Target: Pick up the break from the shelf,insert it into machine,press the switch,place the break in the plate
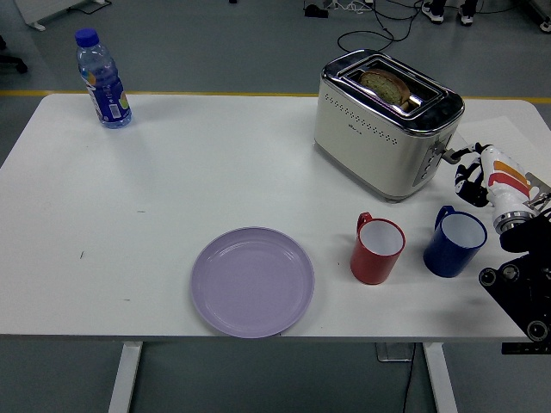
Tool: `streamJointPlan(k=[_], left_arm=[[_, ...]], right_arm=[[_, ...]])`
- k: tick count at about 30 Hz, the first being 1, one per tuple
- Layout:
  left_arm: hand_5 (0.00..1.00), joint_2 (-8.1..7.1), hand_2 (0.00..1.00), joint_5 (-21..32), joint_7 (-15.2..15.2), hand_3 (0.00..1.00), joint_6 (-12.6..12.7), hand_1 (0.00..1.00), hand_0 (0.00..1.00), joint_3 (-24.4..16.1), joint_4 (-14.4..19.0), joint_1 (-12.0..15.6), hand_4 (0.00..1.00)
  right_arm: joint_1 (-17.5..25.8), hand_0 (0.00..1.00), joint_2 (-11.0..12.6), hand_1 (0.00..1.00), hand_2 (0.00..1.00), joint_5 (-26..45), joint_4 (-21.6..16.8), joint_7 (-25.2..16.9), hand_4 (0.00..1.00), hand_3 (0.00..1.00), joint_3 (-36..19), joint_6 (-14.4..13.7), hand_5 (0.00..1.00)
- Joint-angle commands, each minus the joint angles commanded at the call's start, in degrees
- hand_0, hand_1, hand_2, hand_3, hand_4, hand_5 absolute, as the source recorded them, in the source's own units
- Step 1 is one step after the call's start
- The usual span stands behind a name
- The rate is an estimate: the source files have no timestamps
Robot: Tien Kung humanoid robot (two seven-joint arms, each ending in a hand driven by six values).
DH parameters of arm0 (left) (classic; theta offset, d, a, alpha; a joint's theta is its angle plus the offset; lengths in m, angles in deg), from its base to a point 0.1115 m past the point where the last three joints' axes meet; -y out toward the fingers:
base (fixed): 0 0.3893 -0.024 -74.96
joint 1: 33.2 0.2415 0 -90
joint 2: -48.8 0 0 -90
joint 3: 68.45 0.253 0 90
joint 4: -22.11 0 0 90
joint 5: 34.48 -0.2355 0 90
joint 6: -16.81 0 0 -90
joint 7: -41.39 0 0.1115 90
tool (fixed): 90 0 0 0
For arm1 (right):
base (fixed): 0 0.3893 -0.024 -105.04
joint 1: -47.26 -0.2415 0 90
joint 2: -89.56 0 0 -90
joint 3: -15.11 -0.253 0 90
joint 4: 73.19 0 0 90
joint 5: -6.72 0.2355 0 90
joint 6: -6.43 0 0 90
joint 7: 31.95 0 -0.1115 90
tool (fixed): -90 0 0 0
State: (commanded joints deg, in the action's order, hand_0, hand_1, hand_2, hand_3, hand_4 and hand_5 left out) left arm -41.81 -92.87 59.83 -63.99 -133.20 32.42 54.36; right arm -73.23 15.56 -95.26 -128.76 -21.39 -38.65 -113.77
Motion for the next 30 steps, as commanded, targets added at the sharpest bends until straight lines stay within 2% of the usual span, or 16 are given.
streamJointPlan(k=[8, 17, 30], left_arm=[[0.998, 0.00, 0.532, 0.2, -0.1, 0.605, 0.0, 0.488, 0.418, 0.2, 0.0, -0.2, 0.411], [0.998, -0.01, 0.533, 0.3, -0.1, 0.605, 0.0, 0.488, 0.418, 0.2, 0.0, -0.2, 0.411], [0.998, 0.05, 0.533, 0.3, 0.0, 0.605, 0.0, 0.488, 0.417, 0.2, 0.0, -0.1, 0.412]], right_arm=[[-0.5, 0.085, -0.6, 0.186, 0.292, -0.1, 1.1, 0.0, 0.446, 0.578, 0.2, 0.0, 0.002], [-0.1, 0.089, -0.2, 0.186, 0.292, -1.7, 1.0, 0.8, 0.448, 0.577, -1.9, -0.3, 0.002], [1.9, 0.093, 2.7, 0.187, 0.294, -4.7, 1.2, 2.6, 0.441, 0.580, -9.3, -0.4, 0.002]])
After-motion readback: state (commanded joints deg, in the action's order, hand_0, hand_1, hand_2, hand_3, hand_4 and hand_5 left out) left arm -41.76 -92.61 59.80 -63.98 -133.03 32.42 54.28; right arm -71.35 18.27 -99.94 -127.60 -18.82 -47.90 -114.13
